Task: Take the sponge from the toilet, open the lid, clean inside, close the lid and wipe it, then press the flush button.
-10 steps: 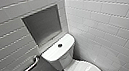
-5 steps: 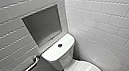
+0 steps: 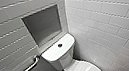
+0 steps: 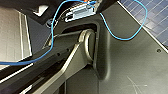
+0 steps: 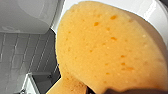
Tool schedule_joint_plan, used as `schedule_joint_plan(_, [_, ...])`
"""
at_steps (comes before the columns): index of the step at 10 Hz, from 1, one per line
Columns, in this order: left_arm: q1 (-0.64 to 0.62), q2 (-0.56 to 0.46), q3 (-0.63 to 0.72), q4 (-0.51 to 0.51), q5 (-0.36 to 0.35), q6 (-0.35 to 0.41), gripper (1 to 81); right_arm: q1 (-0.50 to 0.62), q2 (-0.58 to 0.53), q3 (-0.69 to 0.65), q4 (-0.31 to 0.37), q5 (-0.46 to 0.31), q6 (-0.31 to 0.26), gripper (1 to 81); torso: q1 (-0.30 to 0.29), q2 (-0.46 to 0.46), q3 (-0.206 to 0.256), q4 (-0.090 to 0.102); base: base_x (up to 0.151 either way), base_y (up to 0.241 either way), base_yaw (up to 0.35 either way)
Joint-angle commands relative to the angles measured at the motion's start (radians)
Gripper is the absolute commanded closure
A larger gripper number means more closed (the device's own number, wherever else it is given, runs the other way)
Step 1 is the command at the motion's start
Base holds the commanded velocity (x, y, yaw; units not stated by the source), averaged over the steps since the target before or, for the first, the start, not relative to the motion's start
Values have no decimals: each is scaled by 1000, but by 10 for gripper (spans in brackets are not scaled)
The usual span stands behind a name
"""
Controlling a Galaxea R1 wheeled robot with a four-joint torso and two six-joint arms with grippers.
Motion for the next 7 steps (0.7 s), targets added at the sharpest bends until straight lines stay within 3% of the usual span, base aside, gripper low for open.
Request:
schedule_joint_plan(1, [6, -10, 17, 7, 69, 6, 10, 157, 32, -42, 18, -142, 5, 811, 0, 0, -72, 0, 0, 0, 0])
schedule_joint_plan(4, [7, 12, -8, 7, 69, 6, 10, 263, 113, -102, 19, -213, 7, 811, 0, 0, -126, 0, 0, 0, 0])
schedule_joint_plan(5, [9, 21, -20, 7, 71, 6, 10, 312, 138, -127, 21, -241, 22, 811, 0, 1, -90, 0, 0, 0, 0])
schedule_joint_plan(7, [9, 29, -31, 7, 71, 6, 10, 403, 194, -181, 19, -279, 65, 811, 0, 1, -109, 0, 0, 0, 0])
